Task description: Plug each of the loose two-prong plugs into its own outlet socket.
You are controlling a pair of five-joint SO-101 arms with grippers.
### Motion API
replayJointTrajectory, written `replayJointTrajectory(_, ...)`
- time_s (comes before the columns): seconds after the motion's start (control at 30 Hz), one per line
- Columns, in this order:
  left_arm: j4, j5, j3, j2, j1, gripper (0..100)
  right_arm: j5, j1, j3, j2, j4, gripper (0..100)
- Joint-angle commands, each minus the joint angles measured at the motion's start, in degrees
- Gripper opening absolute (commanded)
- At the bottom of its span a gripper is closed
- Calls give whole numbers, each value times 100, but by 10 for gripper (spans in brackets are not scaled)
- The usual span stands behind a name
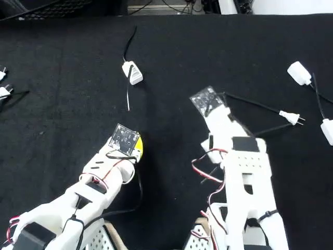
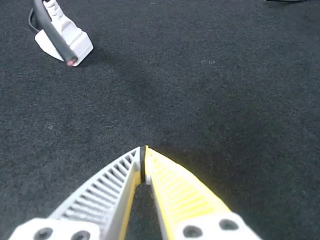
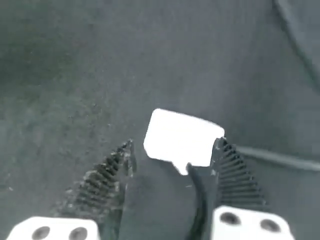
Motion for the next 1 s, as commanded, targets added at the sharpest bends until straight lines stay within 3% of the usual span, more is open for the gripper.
replayJointTrajectory(0.0, 26, -35, 110, -132, 22, 32, 826, -88, -602, -22, 308, 237)
replayJointTrajectory(0.4, 26, -35, 110, -132, 22, 32, 3569, 457, -2501, 2563, 1732, 237)
replayJointTrajectory(0.7, 26, -35, 110, -132, 22, 32, 4466, 818, -3389, 3837, 1793, 237)
replayJointTrajectory(0.97, 26, -35, 110, -132, 31, 32, 4712, 809, -3398, 4338, 1538, 237)
